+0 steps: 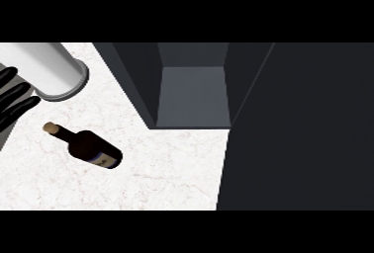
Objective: Pick up the wine, place it into the cabinet and close the cabinet
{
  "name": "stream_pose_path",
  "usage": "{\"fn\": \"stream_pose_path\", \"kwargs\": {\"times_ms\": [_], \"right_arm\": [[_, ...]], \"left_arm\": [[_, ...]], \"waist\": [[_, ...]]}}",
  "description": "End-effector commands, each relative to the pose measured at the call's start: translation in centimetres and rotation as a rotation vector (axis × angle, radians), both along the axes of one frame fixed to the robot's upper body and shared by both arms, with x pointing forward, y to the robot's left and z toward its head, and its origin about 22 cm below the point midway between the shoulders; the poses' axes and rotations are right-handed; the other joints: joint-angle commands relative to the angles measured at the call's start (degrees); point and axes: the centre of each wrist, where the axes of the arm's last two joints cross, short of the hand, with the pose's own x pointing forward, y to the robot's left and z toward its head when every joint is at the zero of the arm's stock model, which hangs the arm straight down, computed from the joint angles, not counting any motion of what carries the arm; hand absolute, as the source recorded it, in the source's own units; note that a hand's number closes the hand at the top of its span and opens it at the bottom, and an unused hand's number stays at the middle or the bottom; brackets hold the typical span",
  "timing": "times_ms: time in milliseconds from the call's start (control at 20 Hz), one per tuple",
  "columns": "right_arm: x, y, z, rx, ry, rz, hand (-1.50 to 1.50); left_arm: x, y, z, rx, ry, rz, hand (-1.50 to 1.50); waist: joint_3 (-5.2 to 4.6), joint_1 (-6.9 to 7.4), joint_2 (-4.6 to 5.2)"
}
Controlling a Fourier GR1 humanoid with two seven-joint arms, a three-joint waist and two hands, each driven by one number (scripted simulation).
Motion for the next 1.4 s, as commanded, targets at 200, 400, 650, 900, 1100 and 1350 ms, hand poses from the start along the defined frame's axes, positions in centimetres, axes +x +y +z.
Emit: {"fn": "stream_pose_path", "kwargs": {"times_ms": [200, 400, 650, 900, 1100, 1350], "right_arm": [[-3.5, -0.7, 1.3, 0.007, -0.035, 0.026, -1.50], [-3.0, -1.7, 2.6, -0.001, -0.044, 0.013, -1.50], [-3.2, 0.0, 1.4, 0.023, -0.040, 0.035, -1.50], [-1.9, -0.3, 0.9, 0.001, -0.041, 0.030, -1.50], [-1.7, -0.9, 1.7, -0.004, -0.053, 0.027, -1.50], [-3.8, -0.8, 2.2, 0.010, -0.047, 0.027, -1.50]], "left_arm": [[3.5, 1.4, -3.5, 0.023, 0.076, -0.003, -1.50], [2.7, 2.1, -5.4, 0.043, 0.109, -0.012, -1.50], [3.8, 1.4, -6.7, 0.071, 0.108, -0.026, -1.50], [4.5, 2.4, -11.5, 0.073, 0.135, -0.004, -1.50], [5.3, 3.1, -12.0, 0.083, 0.114, 0.050, -1.50], [6.9, 2.4, -14.3, 0.086, 0.113, 0.051, -1.50]], "waist": [[-0.01, -0.41, 0.03], [-0.03, 0.04, -0.01], [-0.01, -0.07, -0.03], [-0.03, -0.09, 0.08], [-0.01, -0.05, 0.07], [-0.04, -0.54, 0.05]]}}
